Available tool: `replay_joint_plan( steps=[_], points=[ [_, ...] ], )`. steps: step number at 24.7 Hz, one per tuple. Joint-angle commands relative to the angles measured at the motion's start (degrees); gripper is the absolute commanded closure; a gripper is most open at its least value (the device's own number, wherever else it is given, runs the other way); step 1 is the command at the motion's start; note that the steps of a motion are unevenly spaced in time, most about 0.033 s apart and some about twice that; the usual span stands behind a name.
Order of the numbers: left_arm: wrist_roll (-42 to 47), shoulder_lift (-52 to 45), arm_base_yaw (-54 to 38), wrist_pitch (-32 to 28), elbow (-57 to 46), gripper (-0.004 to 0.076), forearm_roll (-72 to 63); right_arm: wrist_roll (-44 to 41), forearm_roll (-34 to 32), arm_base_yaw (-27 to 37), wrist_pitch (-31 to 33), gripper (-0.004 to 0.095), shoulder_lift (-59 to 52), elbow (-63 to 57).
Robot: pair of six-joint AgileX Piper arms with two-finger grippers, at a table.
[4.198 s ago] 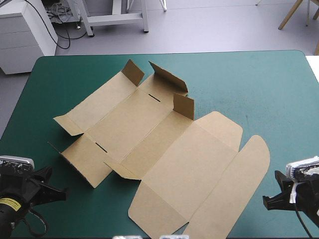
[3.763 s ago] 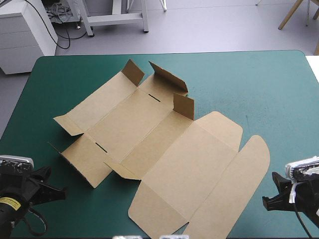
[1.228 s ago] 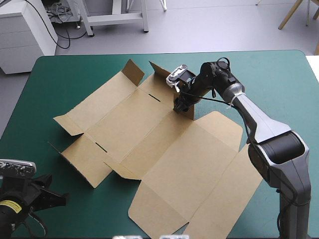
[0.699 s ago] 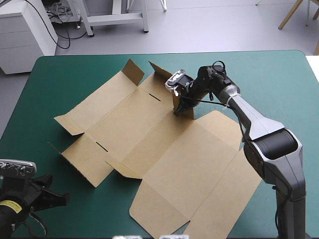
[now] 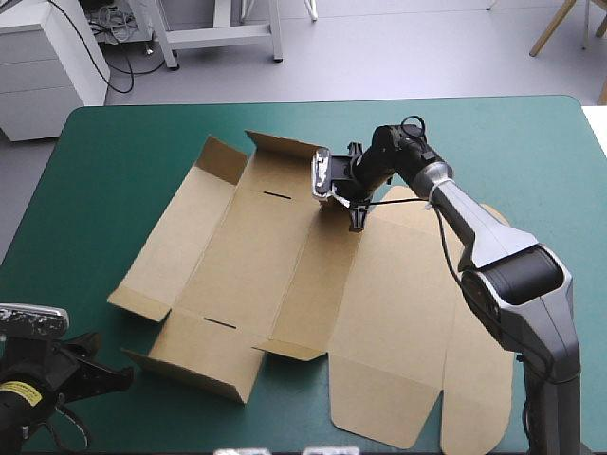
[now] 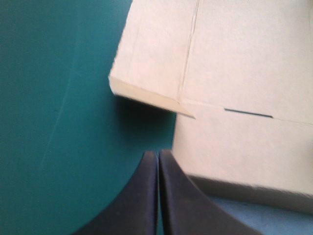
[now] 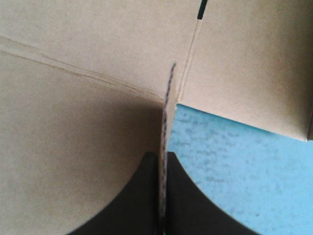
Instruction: Fold the box
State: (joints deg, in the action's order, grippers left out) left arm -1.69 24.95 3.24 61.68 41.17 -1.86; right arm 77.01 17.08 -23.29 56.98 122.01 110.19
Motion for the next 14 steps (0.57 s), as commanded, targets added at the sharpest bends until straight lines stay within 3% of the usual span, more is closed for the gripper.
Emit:
replay_joint_plan(
  steps=[1,8,14],
  points=[
    [0.4,0.9,0.1,-3.1,1.8,0.0734,-0.5,7.5,2.2,-1.3,-1.4,0.0927,-3.5,1.9],
    [0.4,0.9,0.1,-3.0,1.8,0.0734,-0.5,13.4,6.7,-4.5,-4.5,0.0927,-3.5,1.9],
    [0.4,0.9,0.1,-1.0,1.8,0.0734,-0.5,7.0,4.5,-4.5,-5.3,0.0913,-3.5,1.9]
  ],
)
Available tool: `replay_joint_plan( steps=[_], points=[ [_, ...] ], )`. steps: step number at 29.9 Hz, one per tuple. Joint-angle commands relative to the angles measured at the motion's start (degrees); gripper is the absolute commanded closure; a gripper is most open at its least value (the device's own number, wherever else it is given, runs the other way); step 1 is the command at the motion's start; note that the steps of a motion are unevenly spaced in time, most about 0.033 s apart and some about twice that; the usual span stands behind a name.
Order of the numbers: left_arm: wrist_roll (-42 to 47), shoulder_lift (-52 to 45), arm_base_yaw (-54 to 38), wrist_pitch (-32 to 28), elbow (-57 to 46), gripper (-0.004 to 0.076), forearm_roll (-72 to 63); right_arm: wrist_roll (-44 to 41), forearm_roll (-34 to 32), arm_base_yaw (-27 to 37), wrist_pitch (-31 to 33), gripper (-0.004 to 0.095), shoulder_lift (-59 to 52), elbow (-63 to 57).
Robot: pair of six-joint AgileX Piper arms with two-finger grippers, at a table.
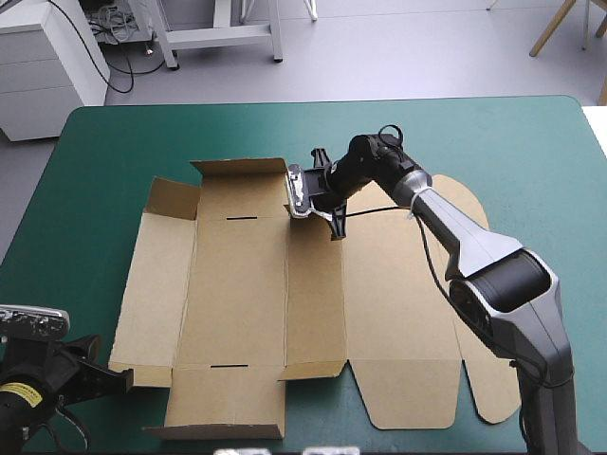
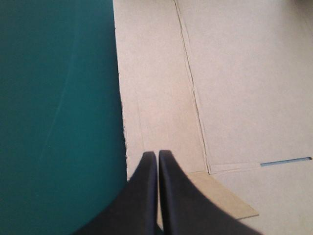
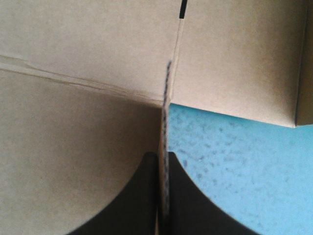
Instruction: Fold the box
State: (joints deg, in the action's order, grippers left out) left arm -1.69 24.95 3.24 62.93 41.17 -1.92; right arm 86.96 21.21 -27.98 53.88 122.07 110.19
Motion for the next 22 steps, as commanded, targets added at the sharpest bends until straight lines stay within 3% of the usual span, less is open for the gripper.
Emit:
replay_joint_plan(
  steps=[1,3,8,11,16,22],
  points=[
    [0.4,0.9,0.1,-2.2,1.8,0.0734,-0.5,-3.8,0.0,0.2,-2.2,0.0883,-3.6,1.9],
    [0.4,0.9,0.1,-2.2,1.8,0.0734,-0.5,-6.2,-0.5,0.2,-2.1,0.0775,-3.6,1.9],
    [0.4,0.9,0.1,-2.1,1.8,0.0734,-0.5,-12.1,-1.2,0.2,-1.5,0.0349,-3.7,1.9],
    [0.4,0.9,0.1,-2.1,1.8,0.0734,-0.5,-16.5,-1.2,0.2,-1.3,0.0208,-4.6,2.0],
    [0.4,0.9,0.1,-2.0,1.8,0.0734,0.0,-26.8,-1.6,0.3,1.5,0.0239,-7.4,3.2],
    [0.4,0.9,0.1,-1.9,1.8,0.0734,0.0,-36.2,-7.1,0.4,4.7,0.0383,-12.3,4.6]
  ],
)
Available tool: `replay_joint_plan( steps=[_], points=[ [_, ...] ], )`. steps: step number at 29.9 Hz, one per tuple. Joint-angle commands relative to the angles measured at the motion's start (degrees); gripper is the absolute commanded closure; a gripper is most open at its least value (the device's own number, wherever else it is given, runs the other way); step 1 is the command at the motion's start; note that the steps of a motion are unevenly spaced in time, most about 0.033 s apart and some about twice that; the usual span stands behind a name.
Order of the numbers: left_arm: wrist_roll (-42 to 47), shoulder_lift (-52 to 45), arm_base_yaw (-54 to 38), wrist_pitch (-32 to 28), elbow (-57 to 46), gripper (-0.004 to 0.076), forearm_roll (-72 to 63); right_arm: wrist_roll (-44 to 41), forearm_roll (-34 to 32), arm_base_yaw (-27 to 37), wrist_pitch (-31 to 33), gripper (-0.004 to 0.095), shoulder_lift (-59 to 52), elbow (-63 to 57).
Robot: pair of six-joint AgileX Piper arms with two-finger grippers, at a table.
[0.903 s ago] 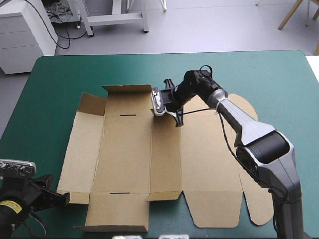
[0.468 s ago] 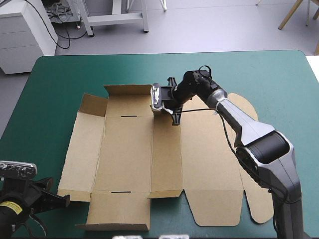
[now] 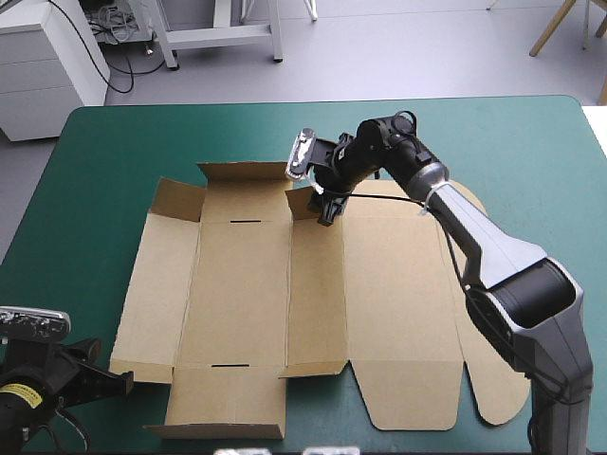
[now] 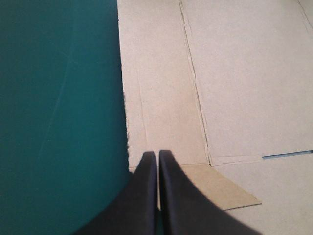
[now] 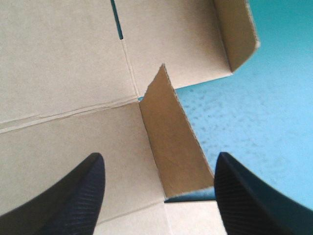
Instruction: Fold the box
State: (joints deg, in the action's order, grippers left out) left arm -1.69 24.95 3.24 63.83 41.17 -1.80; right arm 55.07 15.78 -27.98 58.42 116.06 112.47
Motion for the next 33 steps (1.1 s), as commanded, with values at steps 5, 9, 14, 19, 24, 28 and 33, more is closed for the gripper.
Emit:
replay_joint_plan(
  steps=[5,9,14,19,24,28,33],
  points=[
    [0.4,0.9,0.1,-2.3,1.8,0.0734,-0.1,-14.4,-5.9,0.4,3.6,0.0611,-11.0,2.6],
    [0.4,0.9,0.1,-2.2,1.8,0.0734,-0.1,-23.5,-6.6,0.4,8.7,0.0873,-14.4,2.6],
    [0.4,0.9,0.1,-2.2,1.8,0.0734,-0.1,-34.3,-13.0,0.4,10.5,0.0922,-17.7,2.4],
    [0.4,0.9,0.1,-1.9,1.8,0.0734,-0.3,-44.8,-23.7,0.8,10.5,0.0922,-20.1,2.2],
    [0.4,1.0,0.1,-1.8,1.8,0.0734,0.0,-49.6,-23.5,4.9,10.5,0.0922,-24.6,-4.3],
    [0.4,1.5,0.1,-1.9,1.8,0.0734,1.5,-51.6,-22.2,10.4,10.5,0.0922,-29.7,-14.0],
    [0.4,1.6,0.1,-3.2,1.8,0.0734,2.5,-50.8,-22.2,17.2,9.8,0.0922,-36.4,-26.5]
  ],
)
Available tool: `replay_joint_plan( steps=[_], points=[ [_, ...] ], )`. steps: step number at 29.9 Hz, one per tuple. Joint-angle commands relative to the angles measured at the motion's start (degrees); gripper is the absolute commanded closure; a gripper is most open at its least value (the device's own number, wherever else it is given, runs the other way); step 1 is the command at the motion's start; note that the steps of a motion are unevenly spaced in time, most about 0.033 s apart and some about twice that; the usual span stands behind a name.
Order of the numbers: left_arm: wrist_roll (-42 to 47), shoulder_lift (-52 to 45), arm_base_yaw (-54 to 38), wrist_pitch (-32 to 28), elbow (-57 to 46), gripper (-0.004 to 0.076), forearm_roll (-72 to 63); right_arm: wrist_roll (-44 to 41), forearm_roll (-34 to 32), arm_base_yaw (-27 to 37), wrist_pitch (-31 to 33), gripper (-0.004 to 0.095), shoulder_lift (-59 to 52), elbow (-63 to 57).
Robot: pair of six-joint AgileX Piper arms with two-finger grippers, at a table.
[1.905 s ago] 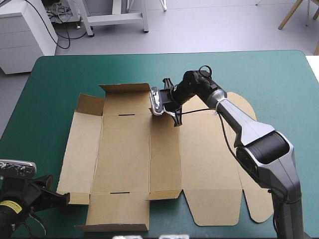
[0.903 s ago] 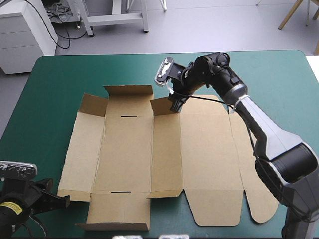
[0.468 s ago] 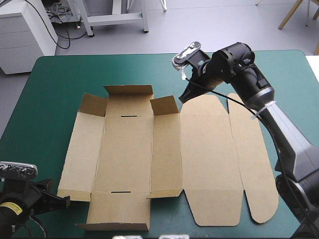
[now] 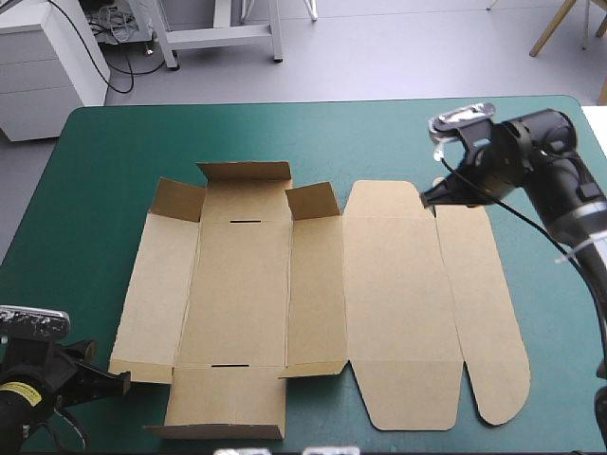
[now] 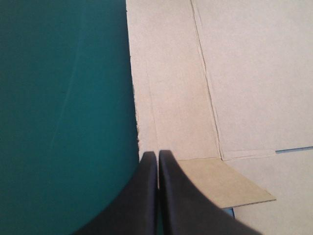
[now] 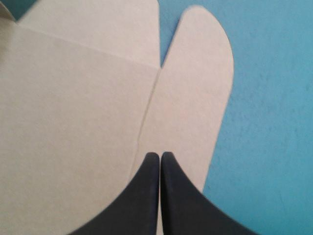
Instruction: Fold the box
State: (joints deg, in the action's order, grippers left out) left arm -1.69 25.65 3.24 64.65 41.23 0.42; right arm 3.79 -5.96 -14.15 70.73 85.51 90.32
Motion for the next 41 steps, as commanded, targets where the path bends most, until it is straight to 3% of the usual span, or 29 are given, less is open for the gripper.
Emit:
replay_joint_plan(
  steps=[1,10,20,23,30,36,41],
  points=[
    [0.4,0.9,0.1,-4.5,1.8,0.0734,0.3,0.9,-0.4,4.9,-2.9,0.0922,-7.8,-7.2],
    [-1.2,5.9,0.1,-6.3,1.8,0.0734,0.5,1.8,2.0,11.9,-8.0,0.0922,-23.2,-28.2],
    [-7.7,26.7,0.1,-7.2,13.7,0.0705,-0.4,0.8,4.0,12.0,-8.9,0.0922,-39.6,-38.7],
    [-9.5,33.2,0.0,-4.4,20.1,0.0705,-4.6,0.7,3.5,12.0,-8.9,0.0922,-43.0,-40.3],
    [-21.3,45.5,-0.1,8.6,34.8,0.0705,-20.3,0.5,3.5,12.0,-7.8,0.0922,-47.4,-41.9],
    [-21.1,48.7,-1.5,9.5,40.0,0.0705,-21.0,0.5,1.2,12.0,-7.7,0.0922,-48.2,-41.9],
    [-22.3,48.9,-12.5,9.5,40.3,0.0705,-29.1,0.5,0.2,12.0,-7.8,0.0922,-48.2,-41.9]
  ],
)
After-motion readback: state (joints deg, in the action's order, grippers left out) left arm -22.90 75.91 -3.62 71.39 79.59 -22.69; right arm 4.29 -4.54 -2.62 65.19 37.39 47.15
